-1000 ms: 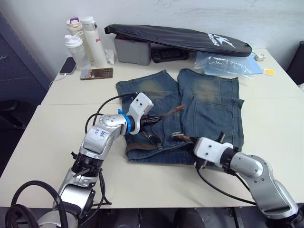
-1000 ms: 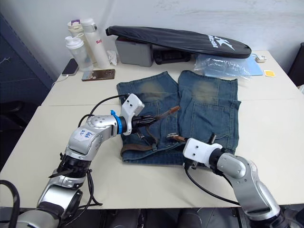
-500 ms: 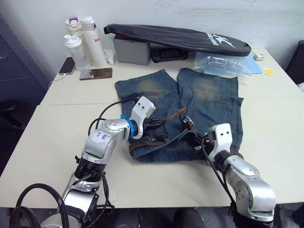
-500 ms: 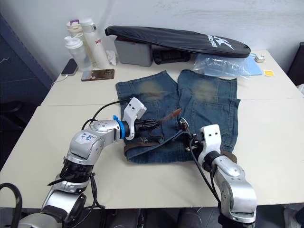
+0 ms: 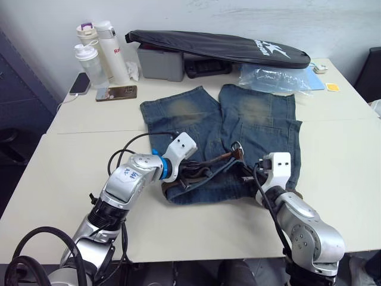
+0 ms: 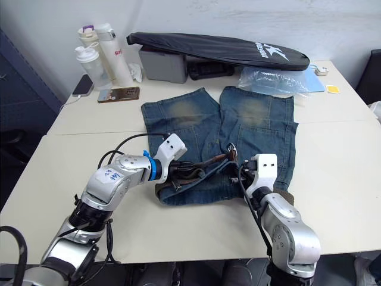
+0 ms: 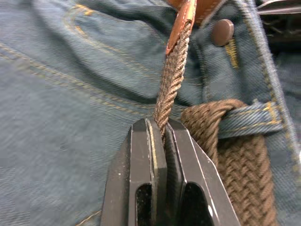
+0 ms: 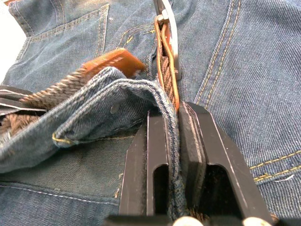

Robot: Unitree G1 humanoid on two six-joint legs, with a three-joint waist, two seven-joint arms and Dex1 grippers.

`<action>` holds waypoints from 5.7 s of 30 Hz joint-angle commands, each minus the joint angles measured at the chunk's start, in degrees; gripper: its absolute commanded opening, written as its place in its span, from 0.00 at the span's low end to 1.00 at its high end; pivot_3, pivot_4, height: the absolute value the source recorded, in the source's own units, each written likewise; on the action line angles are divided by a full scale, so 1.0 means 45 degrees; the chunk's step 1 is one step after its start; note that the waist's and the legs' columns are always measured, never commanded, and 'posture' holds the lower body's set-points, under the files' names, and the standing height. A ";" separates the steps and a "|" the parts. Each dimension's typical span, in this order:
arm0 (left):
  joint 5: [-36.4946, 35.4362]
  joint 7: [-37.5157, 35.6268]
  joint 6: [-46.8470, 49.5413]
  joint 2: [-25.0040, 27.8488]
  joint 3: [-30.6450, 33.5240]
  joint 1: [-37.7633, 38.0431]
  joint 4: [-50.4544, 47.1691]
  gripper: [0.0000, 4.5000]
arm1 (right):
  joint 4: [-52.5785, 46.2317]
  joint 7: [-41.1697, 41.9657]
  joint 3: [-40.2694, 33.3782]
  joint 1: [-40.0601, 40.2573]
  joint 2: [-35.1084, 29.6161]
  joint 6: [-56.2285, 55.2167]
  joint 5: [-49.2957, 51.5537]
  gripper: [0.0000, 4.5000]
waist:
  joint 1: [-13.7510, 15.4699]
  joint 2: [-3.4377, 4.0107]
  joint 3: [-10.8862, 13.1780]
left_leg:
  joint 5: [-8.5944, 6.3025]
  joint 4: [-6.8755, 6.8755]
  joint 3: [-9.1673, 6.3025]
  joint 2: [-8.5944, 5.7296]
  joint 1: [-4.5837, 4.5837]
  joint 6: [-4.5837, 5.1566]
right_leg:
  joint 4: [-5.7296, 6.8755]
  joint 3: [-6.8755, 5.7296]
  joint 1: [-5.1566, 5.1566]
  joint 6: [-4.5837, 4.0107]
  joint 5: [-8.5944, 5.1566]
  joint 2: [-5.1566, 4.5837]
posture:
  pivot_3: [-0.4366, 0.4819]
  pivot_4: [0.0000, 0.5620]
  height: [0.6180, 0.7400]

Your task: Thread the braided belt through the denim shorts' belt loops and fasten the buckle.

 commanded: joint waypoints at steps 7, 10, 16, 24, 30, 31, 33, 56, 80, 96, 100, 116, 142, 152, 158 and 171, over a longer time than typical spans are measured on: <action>0.0316 0.0866 -0.0318 -0.0334 0.0709 -0.0219 0.0269 0.00 | -0.1101 -0.0354 0.1372 0.0249 -0.1355 -0.0447 -0.0229 0.01 | 0.0007 -0.0008 0.0004 | -0.0001 -0.0007 0.0005 0.0002 0.0003 0.0001 | -0.0004 0.0009 -0.0004 0.0001 0.0000 0.0002 | 0.48 0.27 0.22; 0.0329 0.0881 -0.0284 -0.0252 0.0798 -0.0275 0.0267 0.00 | -0.1046 -0.0533 0.1241 0.0410 -0.1359 -0.0566 -0.0228 0.01 | 0.0006 -0.0009 0.0004 | -0.0001 -0.0011 0.0003 0.0007 0.0004 0.0001 | -0.0002 0.0010 -0.0007 0.0001 0.0000 0.0005 | 0.48 0.27 0.22; 0.0419 0.0721 -0.0367 -0.0218 0.0557 -0.0392 0.0296 0.00 | -0.1145 -0.0549 0.1522 0.0502 -0.1628 -0.0627 -0.0238 0.01 | 0.0012 -0.0017 0.0007 | -0.0001 -0.0011 0.0004 0.0005 0.0004 0.0001 | -0.0009 0.0010 -0.0005 0.0000 0.0000 0.0005 | 0.48 0.27 0.22; 0.0699 0.0381 -0.0615 -0.0066 -0.0044 -0.0301 0.0170 0.00 | -0.1080 -0.0980 0.0994 0.0351 -0.1009 -0.0551 0.0212 0.01 | 0.0011 -0.0018 0.0008 | -0.0001 -0.0013 0.0002 0.0007 0.0004 0.0000 | -0.0011 0.0013 -0.0006 0.0000 -0.0001 0.0005 | 0.48 0.27 0.22; 0.0838 0.0405 -0.0920 -0.0165 -0.0110 -0.0475 0.0441 0.00 | -0.1090 -0.0952 0.1416 0.0411 -0.1137 -0.0091 0.0433 0.01 | 0.0012 -0.0018 0.0008 | -0.0001 -0.0015 0.0002 0.0008 0.0004 0.0001 | -0.0013 0.0014 -0.0006 -0.0001 -0.0001 0.0006 | 0.48 0.27 0.22; 0.0872 0.0379 -0.1006 -0.0167 -0.0096 -0.0548 0.0546 0.00 | -0.1063 -0.0923 0.1454 0.0412 -0.1202 -0.0016 0.0456 0.01 | 0.0013 -0.0018 0.0008 | -0.0001 -0.0016 0.0002 0.0008 0.0004 0.0001 | -0.0013 0.0014 -0.0007 -0.0001 -0.0001 0.0006 | 0.48 0.27 0.22; 0.0909 0.0356 -0.1099 -0.0186 -0.0047 -0.0654 0.0648 0.00 | -0.1056 -0.0879 0.1513 0.0419 -0.1311 0.0087 0.0494 0.01 | 0.0012 -0.0018 0.0008 | -0.0002 -0.0016 0.0003 0.0008 0.0004 0.0001 | -0.0015 0.0013 -0.0007 -0.0001 -0.0001 0.0006 | 0.48 0.27 0.22; 0.0906 0.0118 -0.0819 -0.0260 -0.0338 -0.0444 0.0122 0.00 | -0.0808 -0.1943 0.1280 0.0167 -0.1101 -0.0113 0.0406 0.01 | 0.0012 -0.0029 0.0012 | -0.0002 -0.0032 -0.0001 0.0008 0.0006 0.0002 | -0.0032 0.0018 -0.0006 -0.0002 -0.0001 0.0006 | 0.48 0.27 0.22; 0.0982 0.0339 -0.0723 -0.0779 -0.0433 -0.0509 0.0045 0.00 | -0.0897 -0.1541 0.2401 0.0098 -0.2034 -0.0302 0.0348 0.01 | 0.0002 -0.0049 0.0024 | -0.0003 -0.0044 -0.0002 0.0014 0.0008 0.0003 | -0.0045 0.0018 -0.0007 -0.0002 -0.0002 0.0013 | 0.48 0.27 0.22; 0.0974 0.0273 -0.0938 -0.1422 -0.0582 -0.1101 0.0327 0.00 | -0.1219 0.1385 0.4286 0.0080 -0.5953 -0.2050 -0.0498 0.01 | 0.0011 -0.0118 0.0066 | -0.0002 -0.0056 0.0009 0.0017 0.0008 0.0002 | -0.0079 0.0013 -0.0002 -0.0002 -0.0001 0.0019 | 0.48 0.27 0.22; 0.1013 0.0226 -0.1017 -0.1405 -0.0640 -0.1086 0.0362 0.00 | -0.1020 0.2447 0.4298 0.0251 -0.7428 -0.2991 -0.0836 0.01 | 0.0033 -0.0134 0.0075 | -0.0002 -0.0066 0.0030 0.0012 0.0007 0.0002 | -0.0111 -0.0005 0.0012 0.0000 -0.0001 0.0018 | 0.48 0.27 0.22; 0.0988 0.0190 -0.1141 -0.1786 -0.0785 -0.1135 0.0518 0.00 | -0.0978 0.3631 0.4625 0.0142 -0.8238 -0.3671 -0.1610 0.01 | 0.0072 -0.0140 0.0079 | 0.0003 -0.0075 0.0078 0.0013 0.0008 -0.0006 | -0.0151 -0.0028 0.0039 0.0002 0.0001 0.0016 | 0.48 0.27 0.22; 0.0926 -0.0623 -0.1838 -0.1942 -0.1271 -0.1503 0.0371 0.00 | 0.3644 0.7452 0.3304 -0.3095 -1.2651 -1.0358 -0.4293 0.99 | 0.0321 -0.0143 0.0084 | 0.0012 -0.0079 0.0110 0.0002 0.0020 -0.0015 | -0.0175 -0.0029 0.0056 0.0009 0.0008 0.0007 | 0.48 0.27 0.22; 0.1078 -0.0691 -0.2042 -0.1890 -0.1386 -0.1562 0.0345 0.00 | 0.5456 0.8240 0.4368 -0.4350 -1.2094 -1.2710 -0.5590 0.81 | 0.0326 -0.0139 0.0082 | 0.0010 0.0000 0.0111 0.0005 0.0004 -0.0018 | -0.0165 -0.0032 0.0060 0.0011 0.0009 0.0003 | 0.48 0.27 0.22; 0.1143 -0.0730 -0.2175 -0.1857 -0.1357 -0.1586 0.0467 0.00 | 0.5351 0.8598 0.4090 -0.4158 -1.1986 -1.2961 -0.5512 0.14 | 0.0327 -0.0137 0.0081 | 0.0011 0.0007 0.0111 0.0005 -0.0001 -0.0018 | -0.0163 -0.0036 0.0061 0.0011 0.0009 0.0002 | 0.48 0.27 0.22; 0.0170 -0.1742 -0.1522 -0.1153 -0.0104 -0.1712 0.0459 0.45 | 0.5714 0.8385 0.3783 -0.3998 -1.2045 -1.3798 -0.5828 0.00 | 0.0301 -0.0132 0.0078 | 0.0011 0.0014 0.0111 0.0007 0.0002 -0.0018 | -0.0147 -0.0036 0.0060 0.0011 0.0009 0.0003 | 0.48 0.27 0.22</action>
